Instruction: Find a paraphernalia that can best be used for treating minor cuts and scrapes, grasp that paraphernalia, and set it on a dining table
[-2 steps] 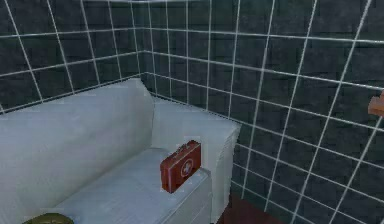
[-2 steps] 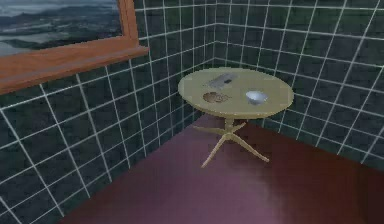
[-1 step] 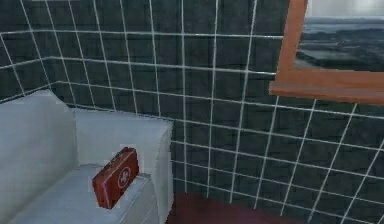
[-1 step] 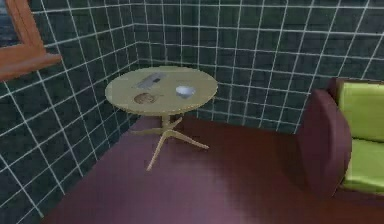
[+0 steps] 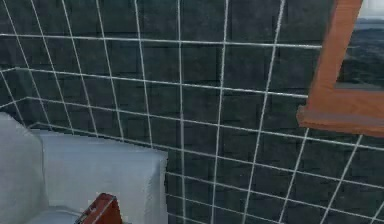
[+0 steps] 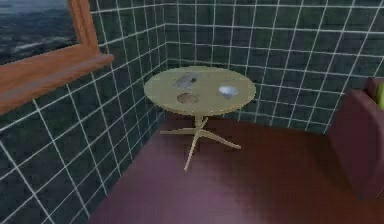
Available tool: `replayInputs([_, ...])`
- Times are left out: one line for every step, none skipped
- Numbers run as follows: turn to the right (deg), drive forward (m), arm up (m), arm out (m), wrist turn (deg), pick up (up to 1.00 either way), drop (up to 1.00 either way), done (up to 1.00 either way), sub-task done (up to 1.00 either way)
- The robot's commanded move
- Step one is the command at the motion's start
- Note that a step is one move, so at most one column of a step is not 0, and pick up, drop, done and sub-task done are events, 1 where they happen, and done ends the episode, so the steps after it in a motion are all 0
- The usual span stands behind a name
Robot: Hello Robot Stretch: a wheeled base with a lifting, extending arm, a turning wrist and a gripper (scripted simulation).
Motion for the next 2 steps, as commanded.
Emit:
replayInputs([-45.0,0.0,0.0,0.0,0.0,0.0,0.0,0.0,0.0])
replayInputs([-45.0,0.0,0.0,0.0,0.0,0.0,0.0,0.0,0.0])
